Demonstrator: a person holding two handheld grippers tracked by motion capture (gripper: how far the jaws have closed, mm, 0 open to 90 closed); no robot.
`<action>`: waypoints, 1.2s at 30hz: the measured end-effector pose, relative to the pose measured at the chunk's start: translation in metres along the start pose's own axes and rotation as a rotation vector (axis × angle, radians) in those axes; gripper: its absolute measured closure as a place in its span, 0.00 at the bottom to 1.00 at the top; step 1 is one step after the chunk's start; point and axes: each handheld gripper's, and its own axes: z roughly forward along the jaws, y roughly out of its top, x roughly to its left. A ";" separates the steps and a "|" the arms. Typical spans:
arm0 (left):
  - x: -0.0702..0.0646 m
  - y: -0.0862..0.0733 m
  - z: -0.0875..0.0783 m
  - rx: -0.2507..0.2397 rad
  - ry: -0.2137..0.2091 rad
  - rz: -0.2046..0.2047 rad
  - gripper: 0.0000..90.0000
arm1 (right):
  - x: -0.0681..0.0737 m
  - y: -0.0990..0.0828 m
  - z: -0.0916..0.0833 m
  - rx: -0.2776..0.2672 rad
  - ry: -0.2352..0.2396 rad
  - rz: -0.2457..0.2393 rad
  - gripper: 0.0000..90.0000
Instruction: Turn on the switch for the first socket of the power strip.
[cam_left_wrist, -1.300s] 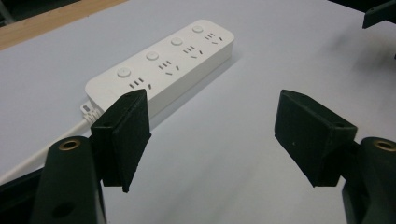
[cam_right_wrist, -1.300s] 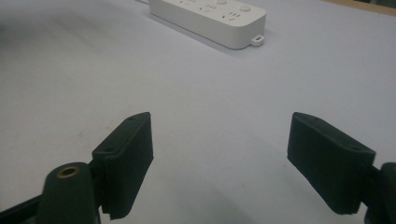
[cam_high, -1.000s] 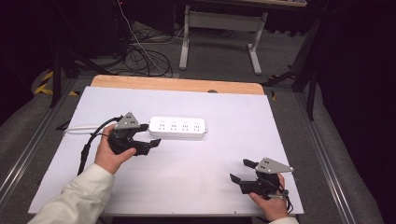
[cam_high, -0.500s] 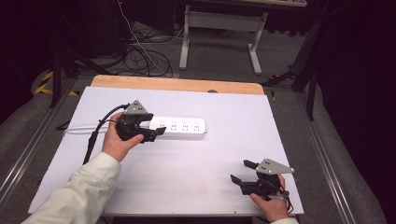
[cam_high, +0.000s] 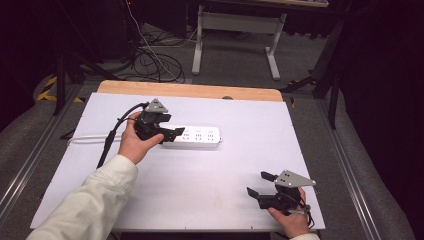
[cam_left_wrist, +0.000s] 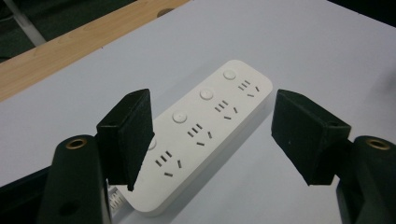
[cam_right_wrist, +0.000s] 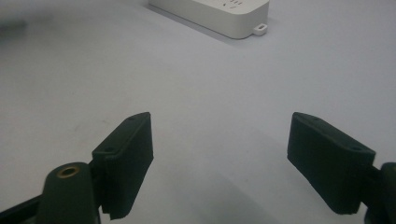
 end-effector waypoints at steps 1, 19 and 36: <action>0.000 0.001 0.003 0.007 0.005 0.004 0.34 | 0.000 0.000 0.000 0.000 0.000 0.000 0.26; 0.009 0.003 0.021 0.048 0.023 -0.042 0.65 | 0.001 0.000 -0.001 -0.003 0.007 -0.002 0.26; 0.034 -0.009 0.051 0.130 0.071 -0.158 1.00 | 0.001 0.000 -0.002 -0.010 0.014 -0.003 0.27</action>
